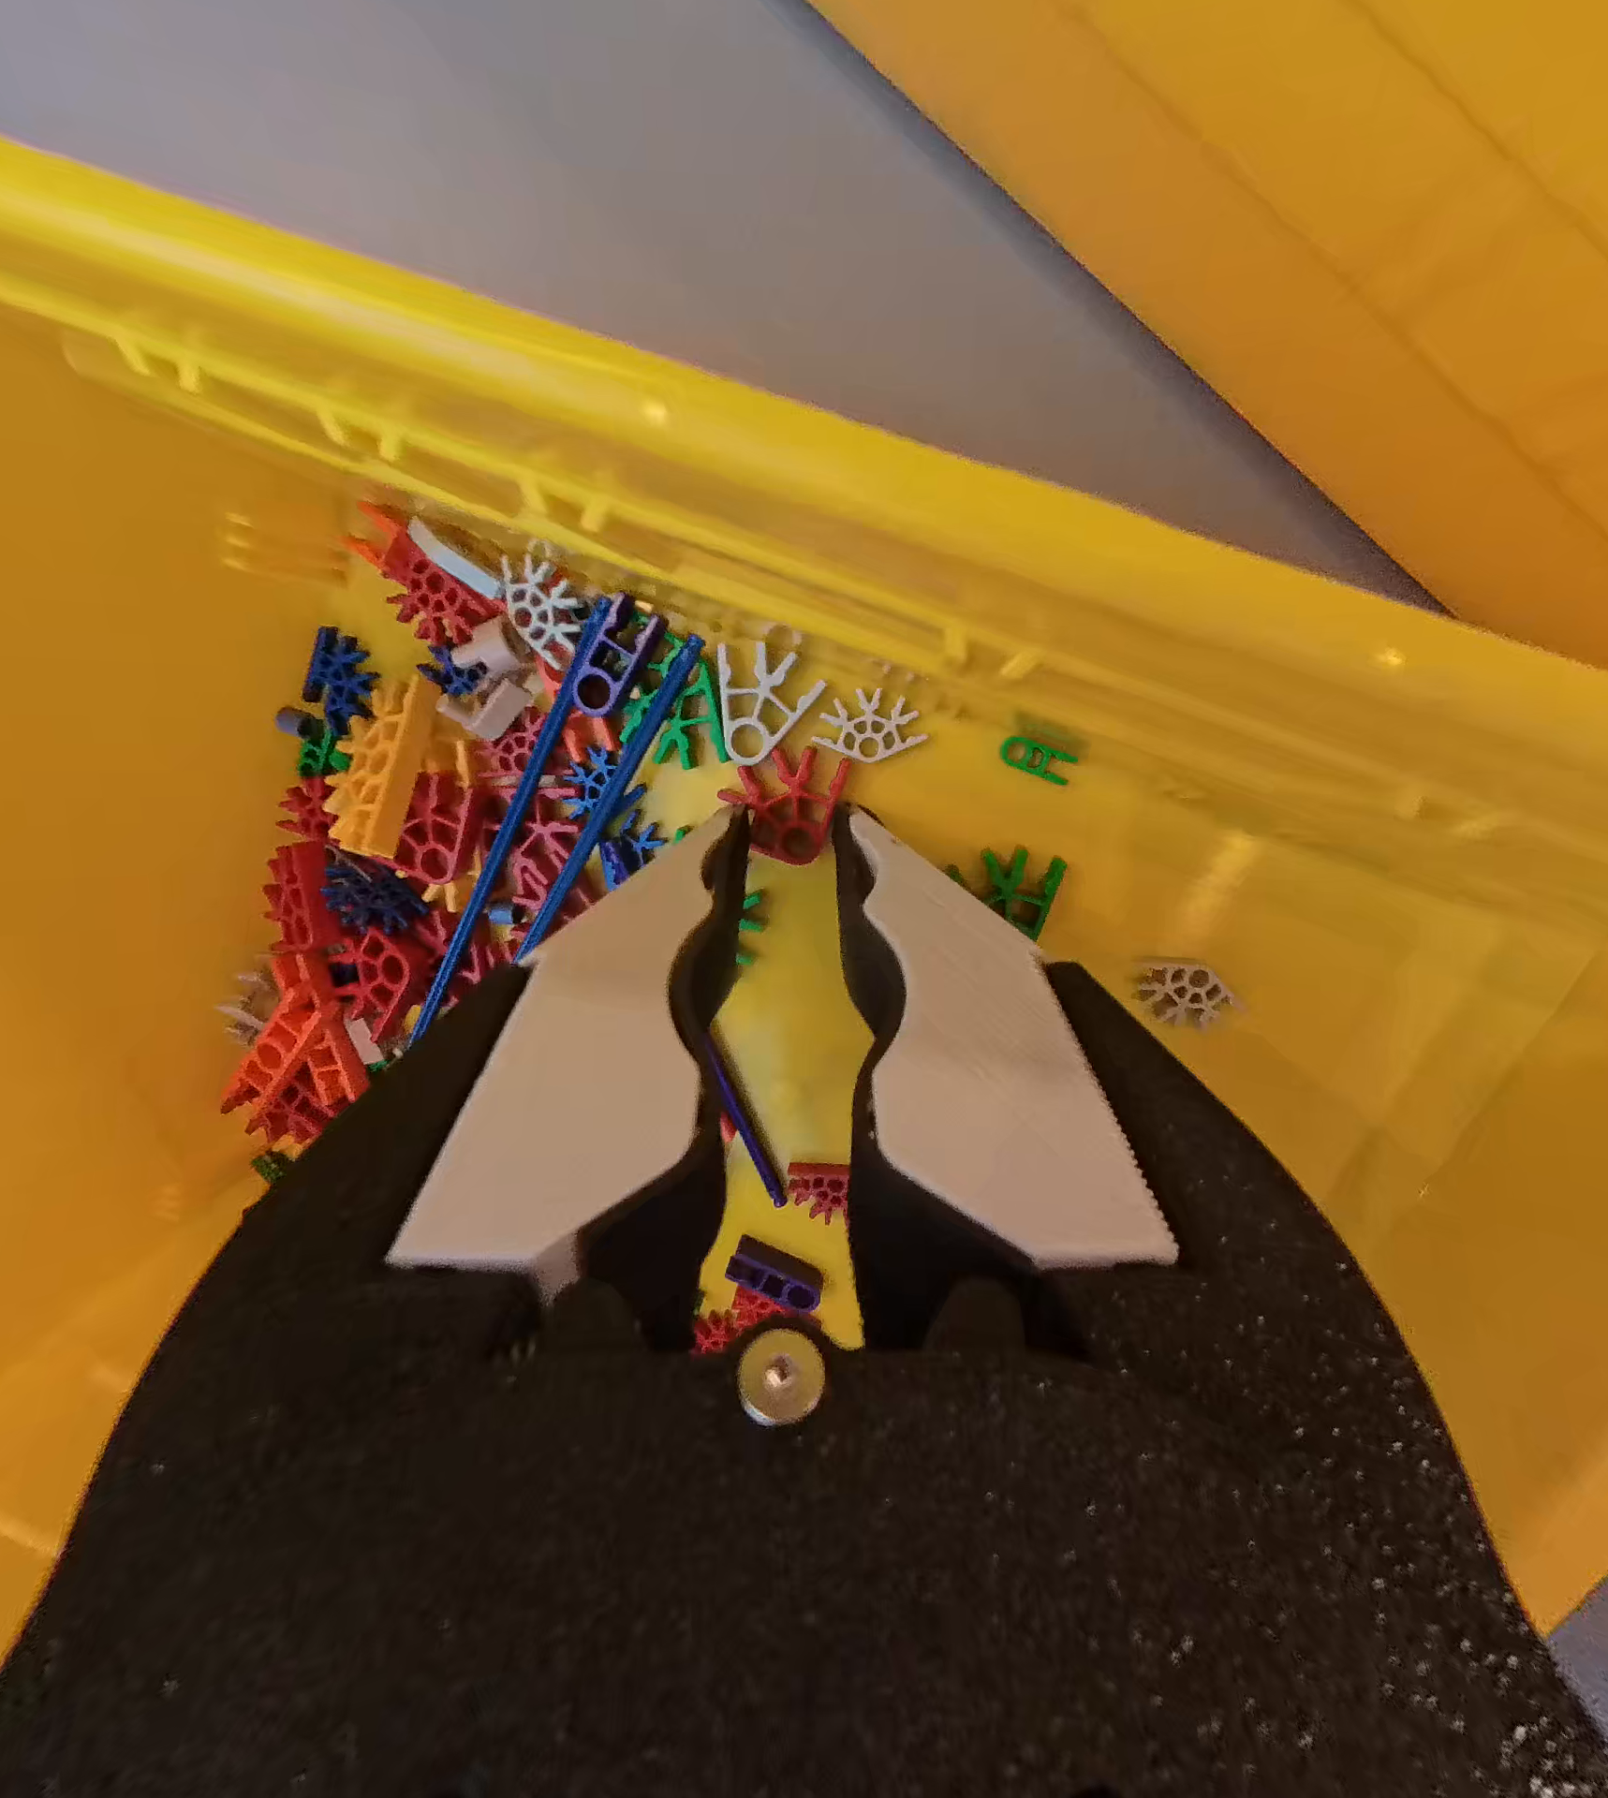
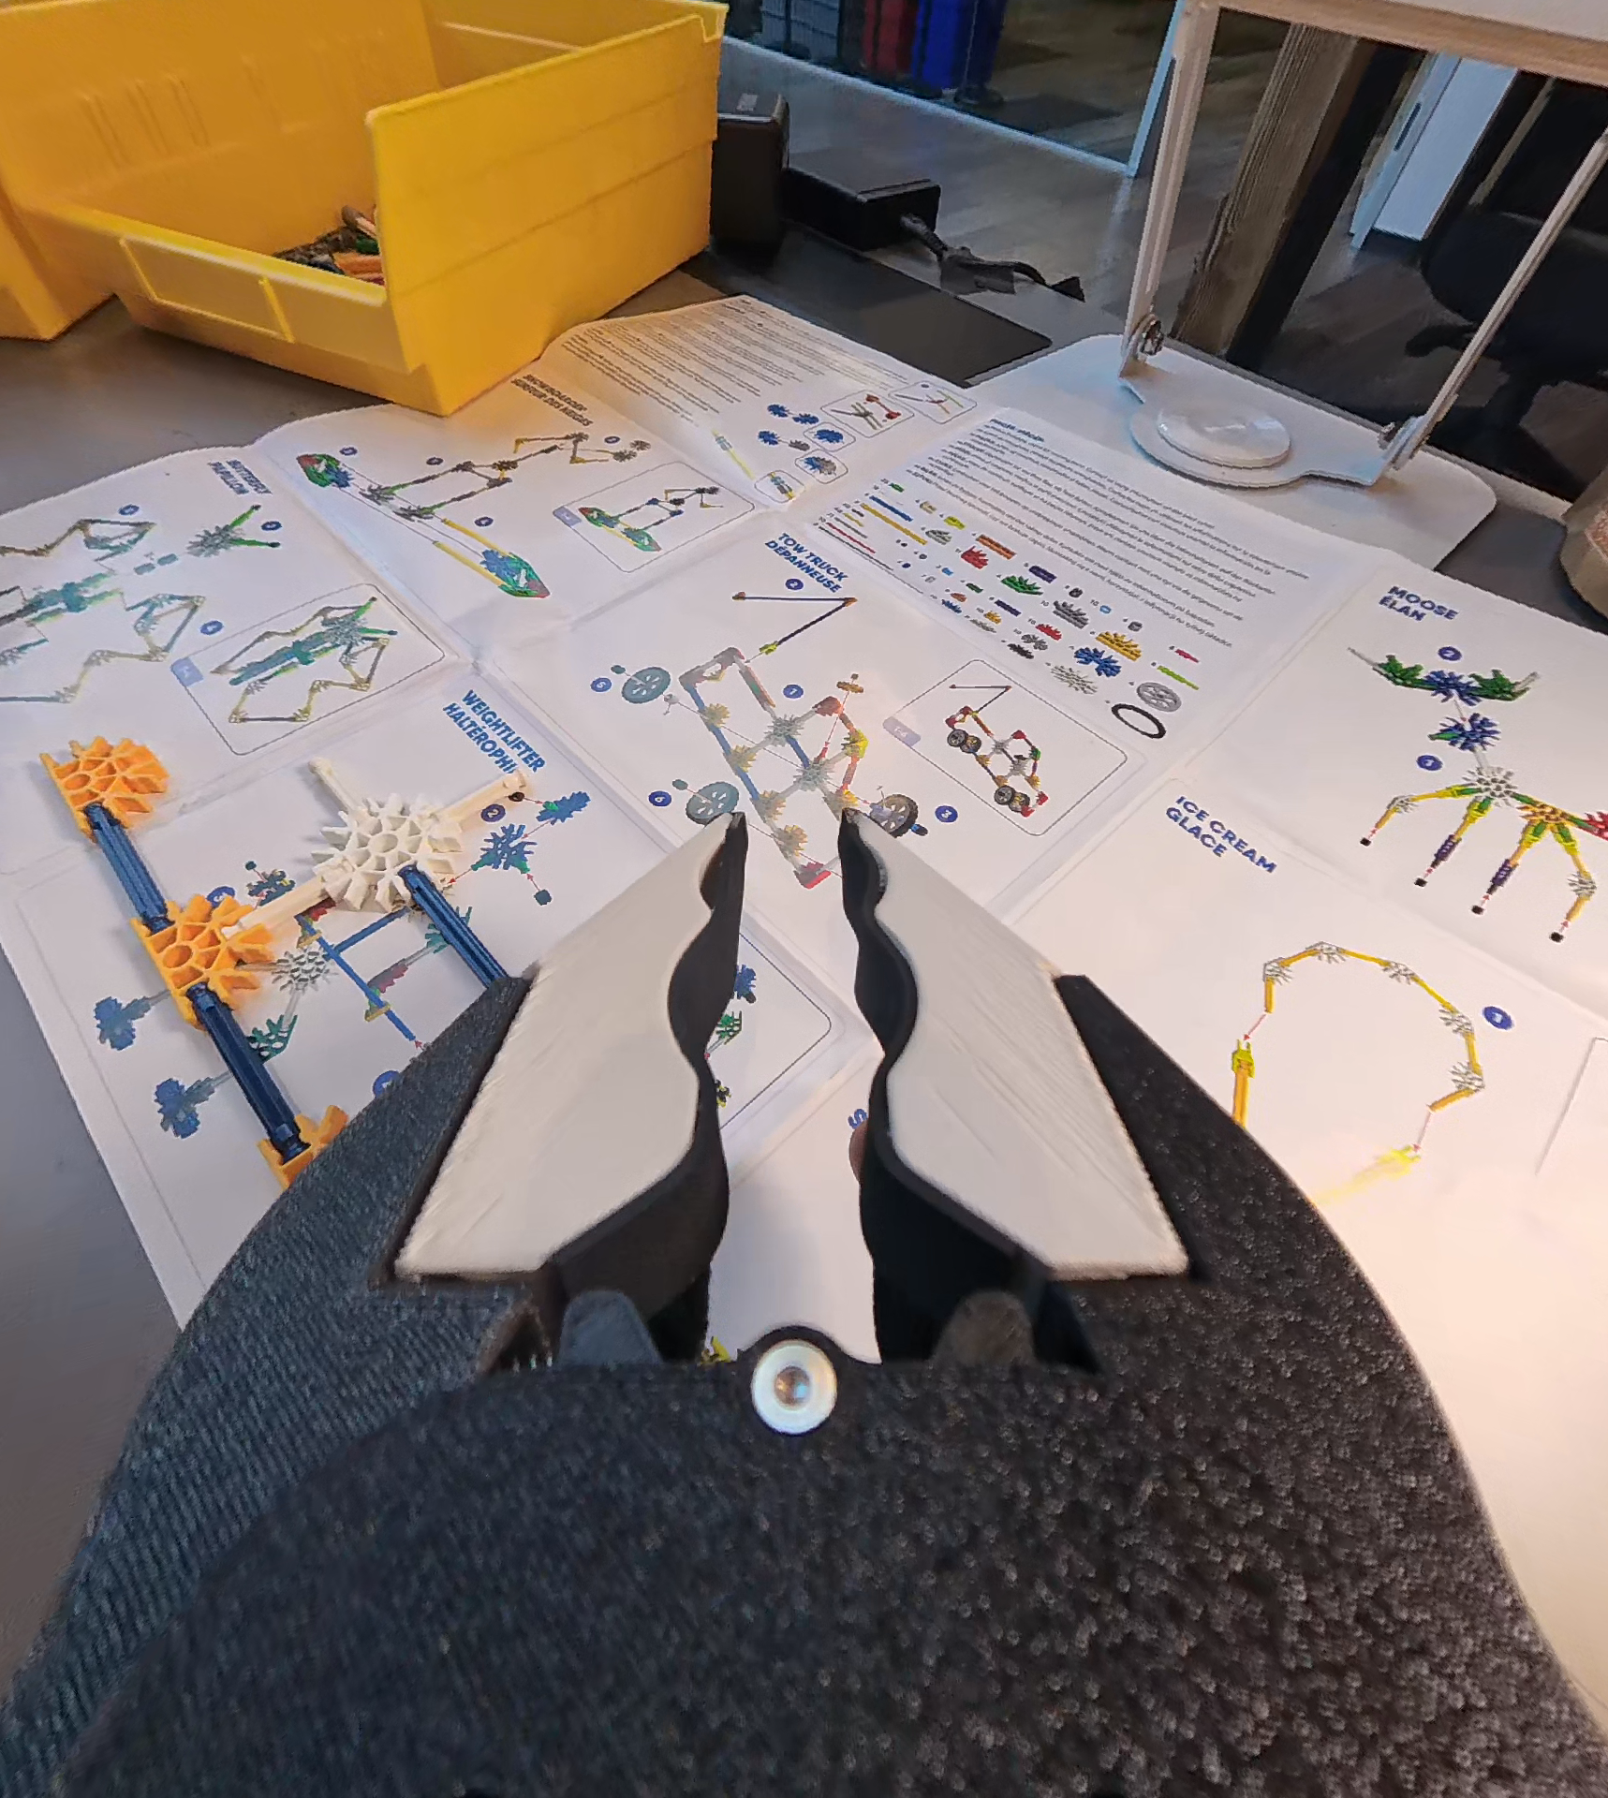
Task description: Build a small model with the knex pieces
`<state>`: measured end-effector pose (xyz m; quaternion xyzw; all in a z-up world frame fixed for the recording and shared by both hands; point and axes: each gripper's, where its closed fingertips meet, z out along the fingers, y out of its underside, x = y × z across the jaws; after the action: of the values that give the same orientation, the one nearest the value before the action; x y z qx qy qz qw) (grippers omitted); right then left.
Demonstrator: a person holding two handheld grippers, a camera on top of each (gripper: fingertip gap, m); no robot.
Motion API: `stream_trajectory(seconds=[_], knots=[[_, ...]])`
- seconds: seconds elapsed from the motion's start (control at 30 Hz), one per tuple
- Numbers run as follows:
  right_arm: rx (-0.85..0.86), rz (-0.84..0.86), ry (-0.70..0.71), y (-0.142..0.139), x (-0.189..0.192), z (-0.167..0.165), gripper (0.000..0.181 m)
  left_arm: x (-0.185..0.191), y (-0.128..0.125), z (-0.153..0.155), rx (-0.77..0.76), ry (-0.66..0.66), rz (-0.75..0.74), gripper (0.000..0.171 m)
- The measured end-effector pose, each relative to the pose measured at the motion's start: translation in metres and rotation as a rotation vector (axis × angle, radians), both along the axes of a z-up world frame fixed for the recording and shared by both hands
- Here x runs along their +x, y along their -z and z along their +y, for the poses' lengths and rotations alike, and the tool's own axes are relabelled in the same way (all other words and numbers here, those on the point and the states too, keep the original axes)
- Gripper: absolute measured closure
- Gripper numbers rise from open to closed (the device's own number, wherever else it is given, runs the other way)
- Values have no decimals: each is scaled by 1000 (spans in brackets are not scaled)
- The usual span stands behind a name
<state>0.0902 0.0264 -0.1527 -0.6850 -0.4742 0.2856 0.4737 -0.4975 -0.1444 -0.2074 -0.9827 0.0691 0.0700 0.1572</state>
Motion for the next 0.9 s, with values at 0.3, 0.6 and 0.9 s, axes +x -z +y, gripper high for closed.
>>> stream_trajectory(seconds=[0.3,0.6,0.9], knots=[[8,-9,-8,1,0,-1,163,-6,1,-2,-29,-62,-31,140],[10,-14,-17,2,2,-2,163,-12,0,-3,-41,-58,21,156],[9,-2,-26,-1,3,-2,163,-5,-8,-20,-30,-19,101,171]])
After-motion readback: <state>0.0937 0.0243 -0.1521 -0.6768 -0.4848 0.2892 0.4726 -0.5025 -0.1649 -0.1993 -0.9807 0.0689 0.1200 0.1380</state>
